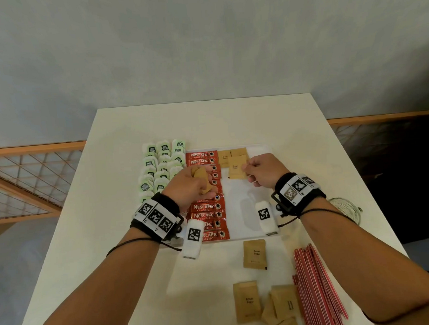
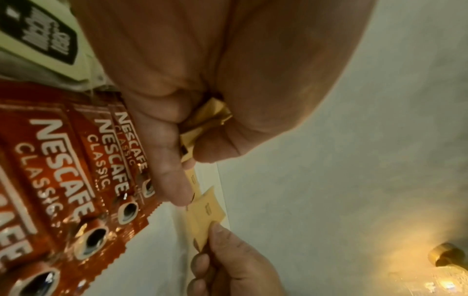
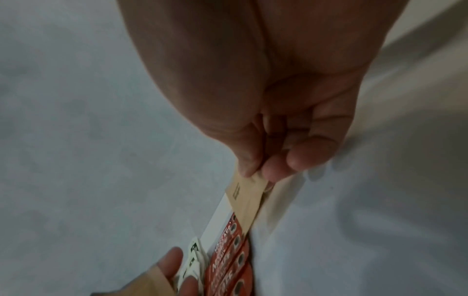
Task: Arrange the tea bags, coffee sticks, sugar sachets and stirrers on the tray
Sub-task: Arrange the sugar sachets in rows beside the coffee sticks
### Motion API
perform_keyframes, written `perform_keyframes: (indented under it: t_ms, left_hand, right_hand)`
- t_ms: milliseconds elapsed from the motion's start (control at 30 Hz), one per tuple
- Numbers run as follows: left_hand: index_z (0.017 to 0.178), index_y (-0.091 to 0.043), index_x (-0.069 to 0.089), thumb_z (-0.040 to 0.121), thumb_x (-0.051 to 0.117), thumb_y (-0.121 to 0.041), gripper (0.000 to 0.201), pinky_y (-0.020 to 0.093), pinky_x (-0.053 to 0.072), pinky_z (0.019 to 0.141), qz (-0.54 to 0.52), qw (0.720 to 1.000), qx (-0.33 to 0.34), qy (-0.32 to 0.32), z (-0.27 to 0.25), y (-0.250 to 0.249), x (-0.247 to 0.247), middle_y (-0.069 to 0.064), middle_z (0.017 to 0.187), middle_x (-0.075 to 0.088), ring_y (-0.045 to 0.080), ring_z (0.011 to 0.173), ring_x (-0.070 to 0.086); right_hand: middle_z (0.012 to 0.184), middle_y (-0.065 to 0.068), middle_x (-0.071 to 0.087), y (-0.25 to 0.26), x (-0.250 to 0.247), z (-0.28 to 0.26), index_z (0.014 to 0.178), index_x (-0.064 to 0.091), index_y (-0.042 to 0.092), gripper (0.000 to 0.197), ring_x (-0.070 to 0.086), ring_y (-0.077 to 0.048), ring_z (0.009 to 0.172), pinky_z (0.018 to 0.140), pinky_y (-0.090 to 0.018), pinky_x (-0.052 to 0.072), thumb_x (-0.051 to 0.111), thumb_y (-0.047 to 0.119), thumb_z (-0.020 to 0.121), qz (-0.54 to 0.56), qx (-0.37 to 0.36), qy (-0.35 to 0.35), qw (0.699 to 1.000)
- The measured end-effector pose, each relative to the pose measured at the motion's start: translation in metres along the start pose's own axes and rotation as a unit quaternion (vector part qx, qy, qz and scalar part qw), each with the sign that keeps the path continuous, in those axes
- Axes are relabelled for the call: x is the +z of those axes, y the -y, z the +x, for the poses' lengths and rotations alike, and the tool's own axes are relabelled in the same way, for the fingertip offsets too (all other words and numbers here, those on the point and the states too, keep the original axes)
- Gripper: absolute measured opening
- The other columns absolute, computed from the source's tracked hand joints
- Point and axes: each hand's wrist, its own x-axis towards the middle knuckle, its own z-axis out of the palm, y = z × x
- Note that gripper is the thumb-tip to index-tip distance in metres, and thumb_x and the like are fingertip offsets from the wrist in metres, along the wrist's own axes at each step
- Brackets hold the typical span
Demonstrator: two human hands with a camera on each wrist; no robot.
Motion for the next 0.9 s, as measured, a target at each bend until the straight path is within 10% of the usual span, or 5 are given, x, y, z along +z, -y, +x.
perform_keyframes:
  t_ms: [400,633,900]
  left_hand:
    - [0.120,-0.009,0.049,0.096,0.050,0.011,0.032,0.029,0.061,0.064,-0.059,0.997,0.019,-0.039,0.003,0.001,-0.001,0.022,0.119,0.067,0.038,0.109,0.067]
    - [0.108,-0.005,0.057,0.099,0.060,-0.008,0.010,0.022,0.057,0.052,0.033,0.995,0.063,-0.064,0.002,0.002,-0.005,0.017,0.094,0.072,0.020,0.071,0.074]
    - [0.099,-0.006,0.062,0.095,0.067,-0.014,0.010,0.020,0.050,0.045,0.091,0.987,0.090,-0.099,0.003,0.001,-0.005,0.009,0.078,0.064,0.010,0.055,0.064]
  right_hand:
    - [0.069,-0.009,0.069,0.005,0.023,0.016,0.092,0.074,0.005,0.012,0.064,-0.016,0.059,0.067,-0.030,0.061,0.070,0.016,0.094,-0.057,0.024,0.002,0.998]
    - [0.076,-0.006,0.071,0.010,0.026,0.021,0.081,0.077,0.009,0.016,0.066,-0.022,0.074,0.080,-0.039,0.061,0.072,0.021,0.089,-0.175,0.022,-0.018,0.984]
    - [0.087,-0.003,0.072,0.010,0.030,0.025,0.089,0.076,0.011,0.018,0.068,-0.021,0.081,0.067,-0.027,0.052,0.075,0.028,0.088,-0.207,0.031,-0.035,0.977]
